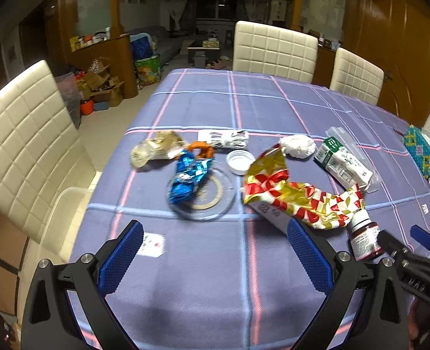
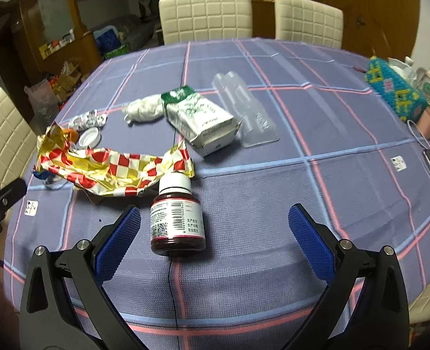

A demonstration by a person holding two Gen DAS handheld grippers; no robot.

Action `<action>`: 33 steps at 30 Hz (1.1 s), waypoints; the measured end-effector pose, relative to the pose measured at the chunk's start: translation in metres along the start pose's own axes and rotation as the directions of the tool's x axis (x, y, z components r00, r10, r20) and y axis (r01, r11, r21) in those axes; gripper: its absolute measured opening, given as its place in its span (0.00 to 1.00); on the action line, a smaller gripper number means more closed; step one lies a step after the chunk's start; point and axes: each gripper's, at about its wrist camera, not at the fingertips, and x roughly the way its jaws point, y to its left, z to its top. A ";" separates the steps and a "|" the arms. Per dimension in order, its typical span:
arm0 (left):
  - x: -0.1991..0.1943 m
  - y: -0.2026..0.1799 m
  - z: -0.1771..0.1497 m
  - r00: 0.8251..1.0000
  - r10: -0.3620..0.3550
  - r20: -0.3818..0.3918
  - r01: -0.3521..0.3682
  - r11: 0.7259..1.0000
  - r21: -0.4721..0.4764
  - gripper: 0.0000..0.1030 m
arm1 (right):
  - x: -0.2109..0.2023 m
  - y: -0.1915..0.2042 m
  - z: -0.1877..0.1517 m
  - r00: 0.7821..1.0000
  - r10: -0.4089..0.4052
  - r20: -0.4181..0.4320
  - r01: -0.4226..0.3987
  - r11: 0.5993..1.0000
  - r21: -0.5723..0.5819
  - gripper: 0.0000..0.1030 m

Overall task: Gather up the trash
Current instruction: 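Grasp the brown medicine bottle with the right tool while the left tool grasps the checkered wrapper, then carry the wrapper and bottle in both tools over the clear plastic bin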

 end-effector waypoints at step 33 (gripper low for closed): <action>0.028 -0.014 0.030 0.990 -0.143 0.001 0.143 0.990 0.004 0.14 | 0.032 0.014 0.006 0.996 0.055 -0.070 -0.060 0.996 -0.063 0.45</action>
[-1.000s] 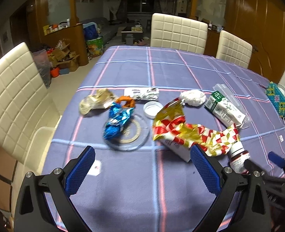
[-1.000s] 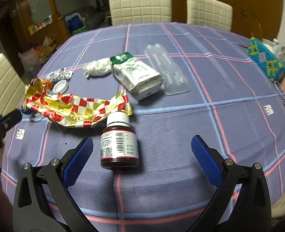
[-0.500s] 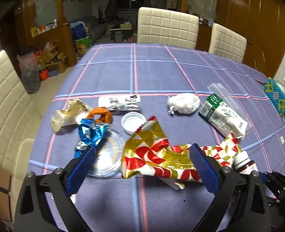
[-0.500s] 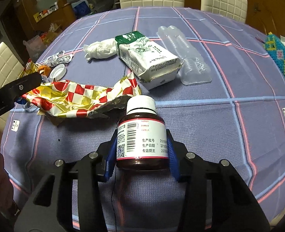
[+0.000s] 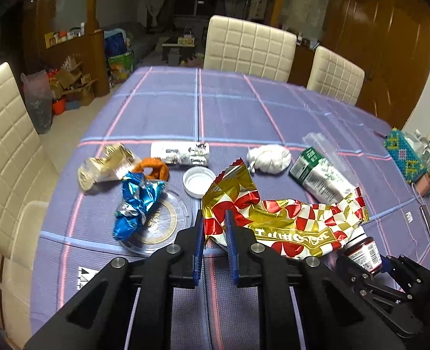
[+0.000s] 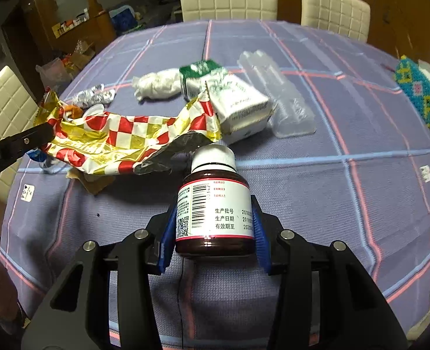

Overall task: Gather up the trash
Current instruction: 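Carry the wrapper and bottle in both tools over the clear plastic bin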

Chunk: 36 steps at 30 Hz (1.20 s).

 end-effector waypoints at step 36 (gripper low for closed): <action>-0.085 0.180 -0.034 0.951 0.289 0.110 -0.245 0.922 -0.300 0.13 | -0.030 0.179 0.010 0.990 0.120 0.069 -0.090 0.936 -0.339 0.45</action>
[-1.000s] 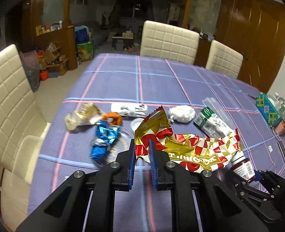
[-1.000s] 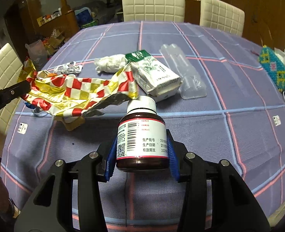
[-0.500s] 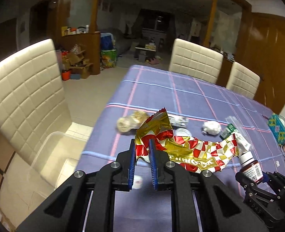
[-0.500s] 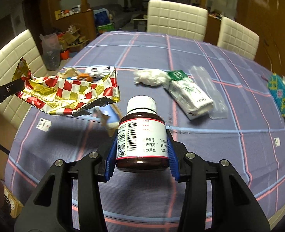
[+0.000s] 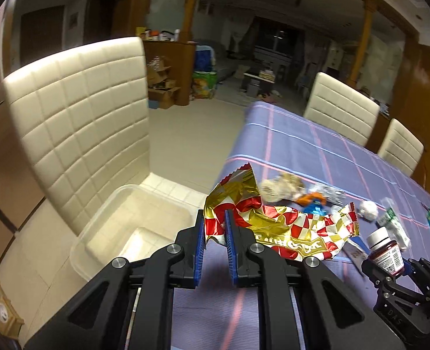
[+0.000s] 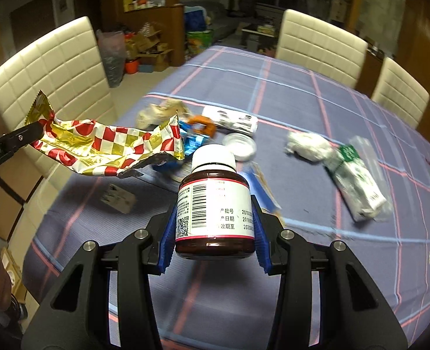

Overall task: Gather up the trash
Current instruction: 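Carry the wrapper and bottle in both tools over the clear plastic bin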

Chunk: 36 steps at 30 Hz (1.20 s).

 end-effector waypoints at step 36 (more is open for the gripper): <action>0.035 0.129 0.015 0.960 0.277 -0.037 -0.280 0.947 -0.157 0.13 | 0.076 0.160 0.081 0.983 0.178 -0.031 -0.180 0.938 -0.296 0.45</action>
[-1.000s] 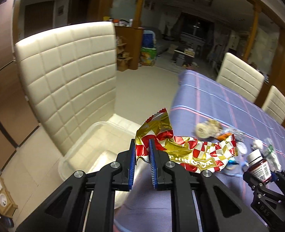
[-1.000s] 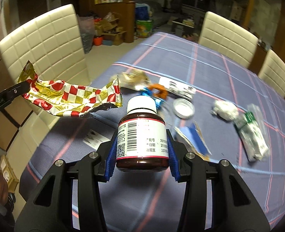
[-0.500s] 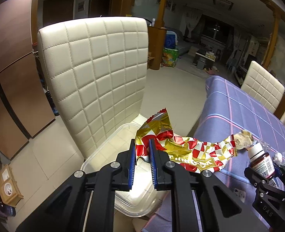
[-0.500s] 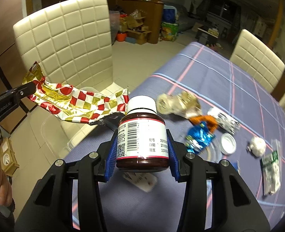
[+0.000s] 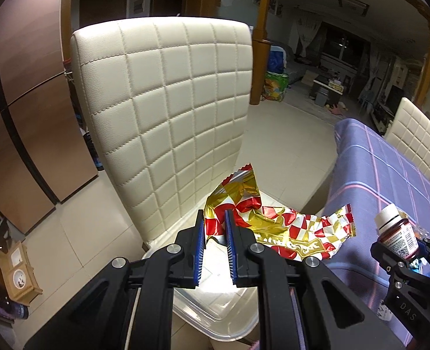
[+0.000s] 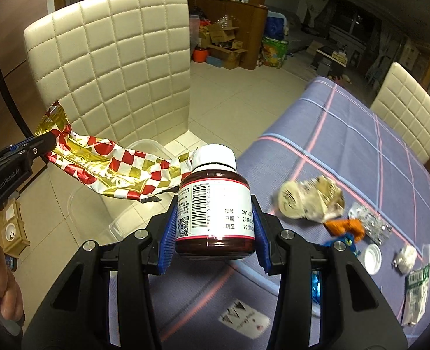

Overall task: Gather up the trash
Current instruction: 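Carry the wrapper and bottle in both tools over the clear plastic bin, then open the left tool over the bin while the right tool releases the bottle into it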

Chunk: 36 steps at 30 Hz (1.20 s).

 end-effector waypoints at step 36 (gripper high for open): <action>0.032 0.023 0.004 0.998 0.044 -0.036 -0.047 0.996 -0.077 0.87 | 0.024 0.011 0.016 1.000 0.013 -0.021 -0.014 1.000 -0.009 0.45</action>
